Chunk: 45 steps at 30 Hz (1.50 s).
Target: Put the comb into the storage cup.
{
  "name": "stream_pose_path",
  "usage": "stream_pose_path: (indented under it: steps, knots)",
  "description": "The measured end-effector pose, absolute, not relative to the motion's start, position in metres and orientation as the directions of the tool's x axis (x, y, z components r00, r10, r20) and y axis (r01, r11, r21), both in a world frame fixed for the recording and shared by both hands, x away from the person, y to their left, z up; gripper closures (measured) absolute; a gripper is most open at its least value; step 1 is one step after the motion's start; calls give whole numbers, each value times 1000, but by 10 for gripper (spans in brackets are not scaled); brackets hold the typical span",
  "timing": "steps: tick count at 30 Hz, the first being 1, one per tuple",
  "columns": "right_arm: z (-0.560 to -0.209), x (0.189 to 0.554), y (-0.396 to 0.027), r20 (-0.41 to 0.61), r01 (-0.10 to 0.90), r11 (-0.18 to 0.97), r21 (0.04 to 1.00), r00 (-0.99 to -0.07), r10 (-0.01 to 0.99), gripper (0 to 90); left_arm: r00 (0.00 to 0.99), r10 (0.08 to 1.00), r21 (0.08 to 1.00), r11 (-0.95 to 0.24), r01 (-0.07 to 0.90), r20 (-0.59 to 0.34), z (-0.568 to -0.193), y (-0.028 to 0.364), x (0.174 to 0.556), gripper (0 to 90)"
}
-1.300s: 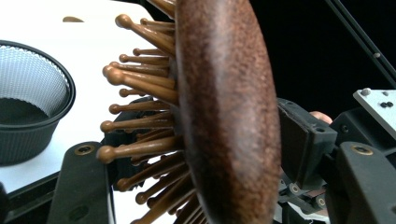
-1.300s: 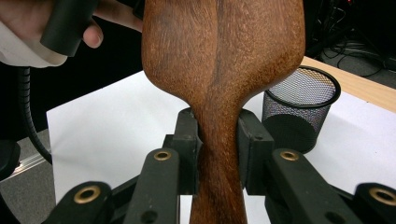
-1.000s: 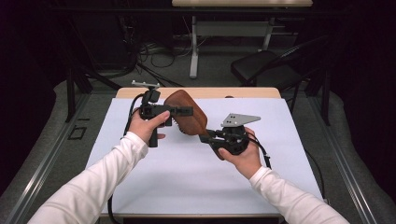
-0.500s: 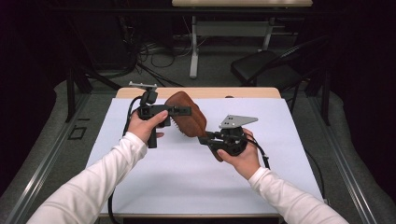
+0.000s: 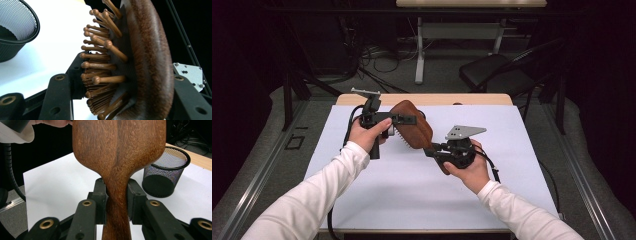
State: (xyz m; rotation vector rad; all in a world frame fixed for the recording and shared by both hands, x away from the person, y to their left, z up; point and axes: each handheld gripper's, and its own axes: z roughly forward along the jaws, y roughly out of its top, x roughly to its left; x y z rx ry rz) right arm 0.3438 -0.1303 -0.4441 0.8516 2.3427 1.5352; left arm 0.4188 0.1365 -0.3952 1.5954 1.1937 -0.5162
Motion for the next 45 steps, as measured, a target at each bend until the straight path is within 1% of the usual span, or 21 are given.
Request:
stream_pose_path:
  steps: [7,12,35,45]
  knots:
    - [-446,344,-129,134,352,289,890,-809,572,721,406,447,463,21,886,-797,-396,137,420,476]
    - [-447,345,-129,149,363,281,889,-807,572,719,377,449,437,34,899,-810,-396,137,421,480]
    - [-446,346,-130,161,372,268,889,-801,577,712,353,455,419,48,907,-817,-395,136,422,483]
    - [-447,346,-129,160,372,273,887,-803,574,683,342,451,407,52,912,-824,-396,136,423,482]
